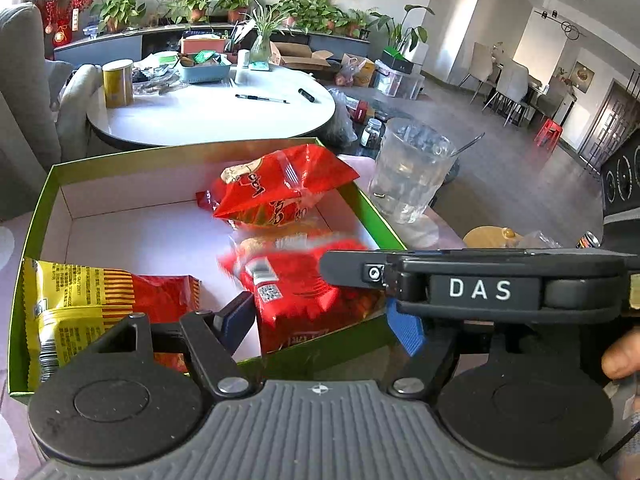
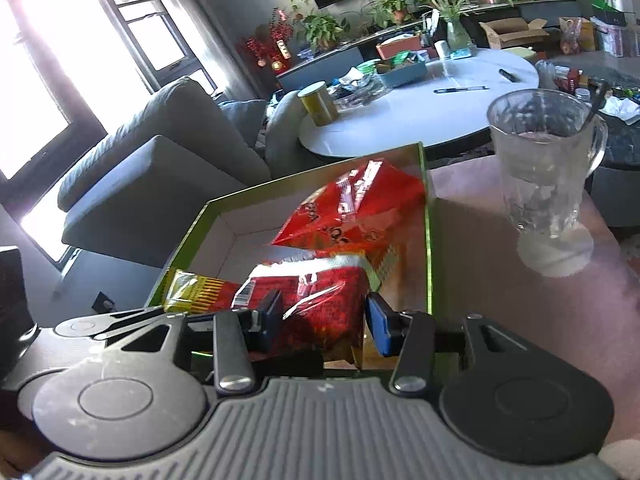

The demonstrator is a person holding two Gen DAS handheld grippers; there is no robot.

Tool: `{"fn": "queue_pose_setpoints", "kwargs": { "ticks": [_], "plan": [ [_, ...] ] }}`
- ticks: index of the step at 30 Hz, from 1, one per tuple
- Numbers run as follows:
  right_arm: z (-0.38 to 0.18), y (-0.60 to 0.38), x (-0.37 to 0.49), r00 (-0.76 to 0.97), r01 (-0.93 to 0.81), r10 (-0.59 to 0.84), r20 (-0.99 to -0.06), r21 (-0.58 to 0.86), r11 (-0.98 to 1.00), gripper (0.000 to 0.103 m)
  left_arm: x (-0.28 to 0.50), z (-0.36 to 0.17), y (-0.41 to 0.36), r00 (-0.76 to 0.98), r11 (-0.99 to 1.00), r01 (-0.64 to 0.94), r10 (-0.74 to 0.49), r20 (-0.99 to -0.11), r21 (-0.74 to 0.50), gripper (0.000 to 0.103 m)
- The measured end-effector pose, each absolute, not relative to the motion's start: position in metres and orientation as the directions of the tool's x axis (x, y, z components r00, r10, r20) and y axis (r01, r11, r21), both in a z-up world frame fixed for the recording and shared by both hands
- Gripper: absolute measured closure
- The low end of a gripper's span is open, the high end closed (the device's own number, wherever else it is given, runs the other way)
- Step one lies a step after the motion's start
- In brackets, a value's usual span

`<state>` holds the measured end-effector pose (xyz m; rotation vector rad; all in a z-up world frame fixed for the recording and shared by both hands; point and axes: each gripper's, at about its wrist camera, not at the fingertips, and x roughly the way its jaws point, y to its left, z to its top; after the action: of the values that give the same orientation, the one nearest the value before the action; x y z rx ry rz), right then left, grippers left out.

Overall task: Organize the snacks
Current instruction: 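Carry the red bag into the green box and open the right gripper, then move the right gripper down to the green vegetable-print snack bag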

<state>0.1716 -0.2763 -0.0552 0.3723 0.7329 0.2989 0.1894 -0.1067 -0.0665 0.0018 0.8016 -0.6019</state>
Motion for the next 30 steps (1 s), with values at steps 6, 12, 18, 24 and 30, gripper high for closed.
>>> {"fn": "queue_pose_setpoints", "kwargs": {
  "ticks": [6, 12, 18, 24, 30],
  "plan": [
    [-0.051, -0.283, 0.166, 0.716, -0.121, 0.382, -0.584, 0.435, 0.892, 0.055, 0.185, -0.059, -0.096, 0.557, 0.841, 0.49, -0.505, -0.659, -0.23, 0.032],
    [-0.041, -0.29, 0.157, 0.738, -0.097, 0.358, -0.572, 0.436, 0.895, 0.055, 0.173, -0.051, -0.082, 0.588, 0.854, 0.467, -0.494, -0.641, -0.23, 0.028],
    [-0.033, -0.293, 0.14, 0.744, -0.097, 0.355, -0.566, 0.434, 0.896, 0.055, 0.151, -0.045, -0.065, 0.598, 0.858, 0.451, -0.494, -0.631, -0.244, 0.024],
    [-0.033, -0.286, 0.116, 0.728, -0.131, 0.38, -0.571, 0.429, 0.894, 0.053, 0.12, -0.046, -0.052, 0.599, 0.857, 0.463, -0.49, -0.634, -0.225, 0.023],
    [-0.042, -0.269, 0.086, 0.691, -0.177, 0.395, -0.605, 0.388, 0.904, 0.049, 0.08, -0.055, -0.032, 0.593, 0.861, 0.459, -0.479, -0.647, -0.217, 0.022]
  ]
}}
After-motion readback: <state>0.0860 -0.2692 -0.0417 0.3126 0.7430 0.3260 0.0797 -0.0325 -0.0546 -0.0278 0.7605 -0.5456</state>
